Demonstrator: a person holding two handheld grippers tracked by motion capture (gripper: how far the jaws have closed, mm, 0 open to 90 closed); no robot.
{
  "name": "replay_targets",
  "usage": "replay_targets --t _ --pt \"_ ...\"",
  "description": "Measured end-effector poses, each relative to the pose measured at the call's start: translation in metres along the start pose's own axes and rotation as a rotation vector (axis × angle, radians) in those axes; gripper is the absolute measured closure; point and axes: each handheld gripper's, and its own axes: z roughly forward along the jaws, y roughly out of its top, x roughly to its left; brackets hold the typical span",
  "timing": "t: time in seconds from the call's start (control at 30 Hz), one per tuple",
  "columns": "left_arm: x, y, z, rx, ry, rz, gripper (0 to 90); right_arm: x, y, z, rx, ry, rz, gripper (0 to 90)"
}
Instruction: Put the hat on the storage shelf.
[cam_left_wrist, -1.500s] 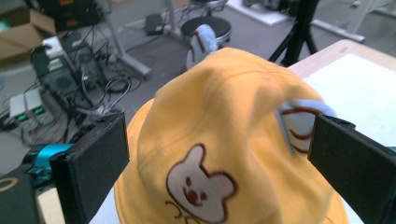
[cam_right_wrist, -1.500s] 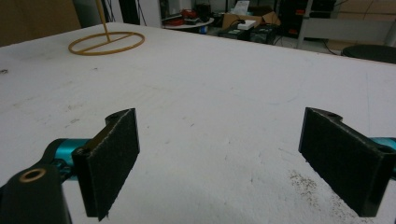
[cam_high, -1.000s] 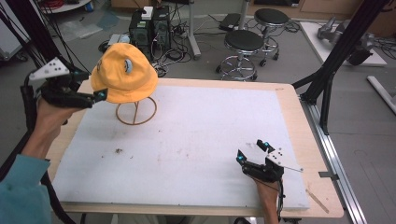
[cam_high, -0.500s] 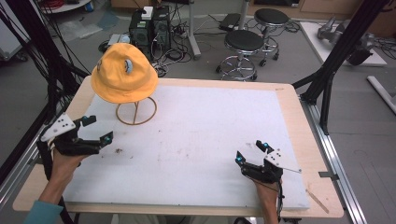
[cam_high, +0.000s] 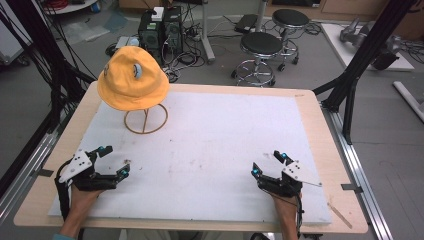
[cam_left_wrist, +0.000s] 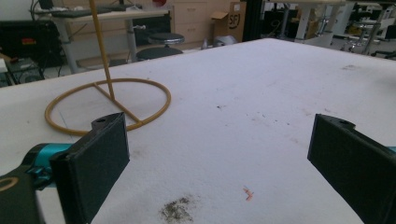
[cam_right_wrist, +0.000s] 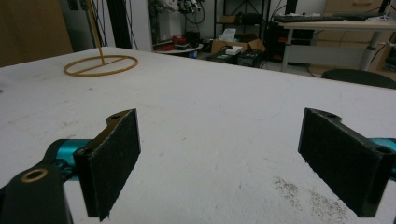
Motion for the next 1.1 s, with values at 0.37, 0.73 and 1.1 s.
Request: replay_targets --t 0.37,0.73,1.1 --pt "0.0001 -0.0011 -0.0010 -0.011 0.007 0.002 5.8 0.0000 -0.0005 -0.0006 -0.007 0.002 -0.009 11.8" --pt "0.0006 -0.0020 -0.0020 -0.022 0.006 -0.005 5.8 -0.0015 -0.0011 -0.0015 -0.020 0.008 -0.003 11.6" --pt "-0.0007 -0.0026 -0.0034 -0.039 0.014 0.001 5.8 -0.0021 -0.0024 -0.0042 -0.049 0.011 0.002 11.6"
